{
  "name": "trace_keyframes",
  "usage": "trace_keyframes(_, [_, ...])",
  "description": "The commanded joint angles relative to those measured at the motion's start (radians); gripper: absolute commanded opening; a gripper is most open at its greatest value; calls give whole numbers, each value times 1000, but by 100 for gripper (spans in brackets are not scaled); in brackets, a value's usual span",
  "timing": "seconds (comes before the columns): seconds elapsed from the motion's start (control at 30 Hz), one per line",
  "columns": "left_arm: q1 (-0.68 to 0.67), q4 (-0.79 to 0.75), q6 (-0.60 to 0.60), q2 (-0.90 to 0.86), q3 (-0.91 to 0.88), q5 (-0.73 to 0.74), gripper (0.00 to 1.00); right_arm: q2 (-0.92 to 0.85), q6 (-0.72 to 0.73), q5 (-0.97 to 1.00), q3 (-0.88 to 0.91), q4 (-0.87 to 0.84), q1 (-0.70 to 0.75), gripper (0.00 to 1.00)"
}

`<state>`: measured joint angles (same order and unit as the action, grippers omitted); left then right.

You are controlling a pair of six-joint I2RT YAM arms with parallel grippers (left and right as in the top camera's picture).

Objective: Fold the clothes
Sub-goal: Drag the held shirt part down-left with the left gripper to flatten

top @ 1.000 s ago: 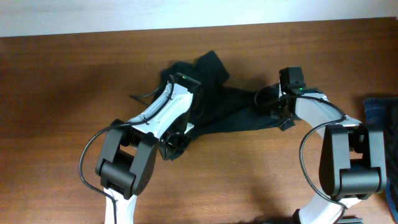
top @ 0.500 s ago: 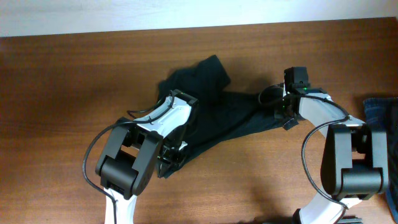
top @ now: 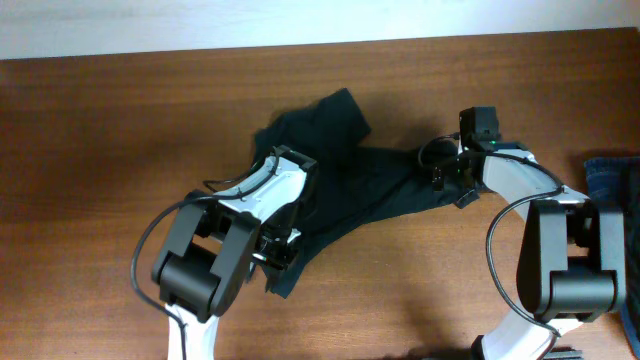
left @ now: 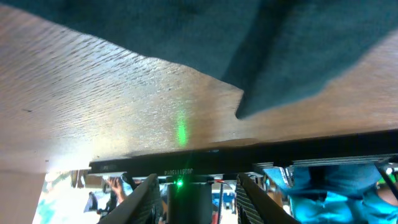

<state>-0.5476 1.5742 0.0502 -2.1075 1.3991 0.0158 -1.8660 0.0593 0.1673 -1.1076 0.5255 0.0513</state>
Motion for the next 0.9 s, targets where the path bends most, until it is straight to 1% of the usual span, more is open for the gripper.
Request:
trace_keyframes(0.0, [-2, -26, 3, 111, 31, 35, 40, -8, 0, 1, -4, 31, 2, 99])
trace_keyframes(0.17, [-2, -162, 3, 218, 83, 52, 41, 13, 0, -34, -89, 163, 2, 99])
trace_keyframes(0.2, [-2, -210, 3, 238, 86, 52, 47, 20, 0, -49, -106, 187, 2, 99])
trace_keyframes(0.23, [-2, -264, 3, 254, 86, 51, 56, 29, 0, -68, -122, 210, 2, 99])
trace_keyframes(0.27, [-2, -310, 3, 263, 86, 49, 61, 38, 0, -87, -134, 227, 2, 99])
trace_keyframes(0.33, [0, -404, 3, 269, 86, 28, 68, 60, 0, -133, -151, 254, 2, 99])
trace_keyframes(0.43, [5, -534, 3, 263, 80, -33, 73, 104, 0, -202, -163, 287, 2, 99])
trace_keyframes(0.57, [19, -696, 0, 241, 74, -99, 73, 149, 0, -274, -163, 309, 2, 99])
trace_keyframes(0.63, [24, -775, -30, 220, 74, -119, 73, 150, 0, -291, -162, 309, 2, 99])
trace_keyframes(0.73, [35, -904, -106, 182, 74, -118, 72, 139, 0, -291, -150, 289, 2, 99])
trace_keyframes(0.87, [61, -1069, -151, 131, 74, -117, 66, 112, 0, -291, -136, 263, 2, 99])
